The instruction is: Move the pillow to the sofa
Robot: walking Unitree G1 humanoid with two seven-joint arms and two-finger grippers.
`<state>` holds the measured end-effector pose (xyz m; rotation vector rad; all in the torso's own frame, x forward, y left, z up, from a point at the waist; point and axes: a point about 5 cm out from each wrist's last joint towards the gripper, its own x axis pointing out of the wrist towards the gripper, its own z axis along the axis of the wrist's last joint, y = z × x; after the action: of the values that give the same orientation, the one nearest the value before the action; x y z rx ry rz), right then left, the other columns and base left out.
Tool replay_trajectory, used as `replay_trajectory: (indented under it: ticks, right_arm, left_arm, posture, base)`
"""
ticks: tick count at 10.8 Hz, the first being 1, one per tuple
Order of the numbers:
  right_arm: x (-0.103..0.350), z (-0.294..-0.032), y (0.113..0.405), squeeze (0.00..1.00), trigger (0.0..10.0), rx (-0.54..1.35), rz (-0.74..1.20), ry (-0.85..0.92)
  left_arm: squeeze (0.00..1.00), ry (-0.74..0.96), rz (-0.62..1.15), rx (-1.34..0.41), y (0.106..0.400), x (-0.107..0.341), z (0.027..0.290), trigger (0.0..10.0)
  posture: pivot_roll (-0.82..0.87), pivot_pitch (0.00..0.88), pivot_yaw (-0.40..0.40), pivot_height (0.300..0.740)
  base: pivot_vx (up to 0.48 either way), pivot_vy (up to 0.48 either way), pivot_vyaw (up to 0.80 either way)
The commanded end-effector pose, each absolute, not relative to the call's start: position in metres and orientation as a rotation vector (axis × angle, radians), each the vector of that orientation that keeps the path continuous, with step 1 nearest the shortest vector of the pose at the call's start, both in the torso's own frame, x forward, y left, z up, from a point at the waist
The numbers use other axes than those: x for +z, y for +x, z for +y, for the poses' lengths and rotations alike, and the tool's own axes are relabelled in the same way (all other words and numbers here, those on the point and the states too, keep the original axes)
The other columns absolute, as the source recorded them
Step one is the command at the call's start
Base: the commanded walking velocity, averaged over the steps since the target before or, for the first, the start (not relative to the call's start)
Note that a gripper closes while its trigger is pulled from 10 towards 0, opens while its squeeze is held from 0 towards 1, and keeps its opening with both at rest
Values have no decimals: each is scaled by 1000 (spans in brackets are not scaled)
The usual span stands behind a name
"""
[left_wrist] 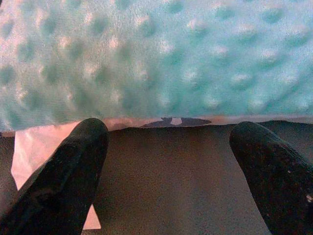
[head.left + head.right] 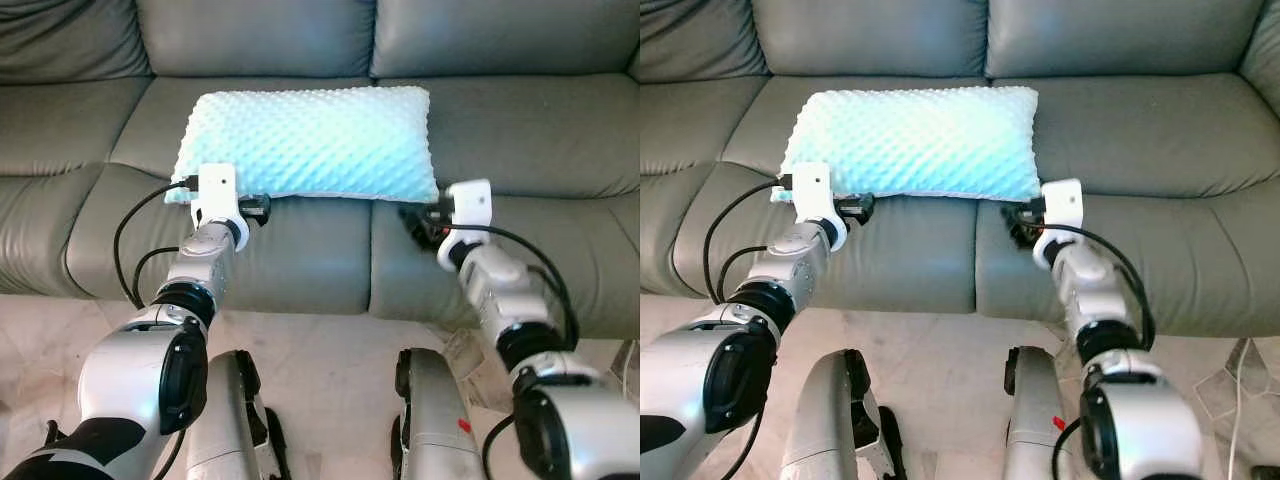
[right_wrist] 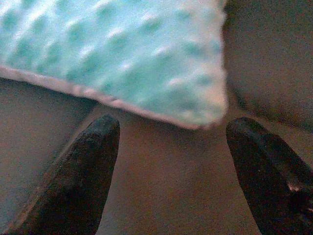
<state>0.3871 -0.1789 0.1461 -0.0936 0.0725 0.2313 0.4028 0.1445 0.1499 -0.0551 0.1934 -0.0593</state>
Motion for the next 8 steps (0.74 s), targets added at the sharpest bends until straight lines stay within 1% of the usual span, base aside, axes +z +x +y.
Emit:
replay_trajectory:
  ticks: [1, 2, 3, 4, 8]
  right_arm:
    - [140, -177, 386, 0, 10000, 227, 95, -111]
    - [145, -179, 388, 0, 0, 201, 72, -124]
    - [147, -179, 390, 0, 0, 190, 58, -130]
    - [150, -182, 391, 0, 0, 177, 44, -136]
    - [155, -186, 392, 0, 0, 164, 21, -129]
  left_arm:
    - [0, -47, 230, -63, 400, 142, 147, 10000]
    - [0, -43, 228, -66, 400, 142, 146, 7373]
    - [0, -42, 226, -66, 400, 143, 146, 314]
    - [0, -53, 220, -59, 401, 144, 146, 0]
    - [0, -31, 181, -33, 403, 151, 151, 0]
  posture:
    - [-239, 311, 90, 563]
    - [-240, 311, 91, 563]
    - [-243, 311, 92, 563]
    - [-244, 311, 91, 563]
    - [-246, 306, 91, 563]
  base:
    - [0, 0, 0]
    - [0, 0, 0]
    - [0, 0, 0]
    - [0, 0, 0]
    - [0, 0, 0]
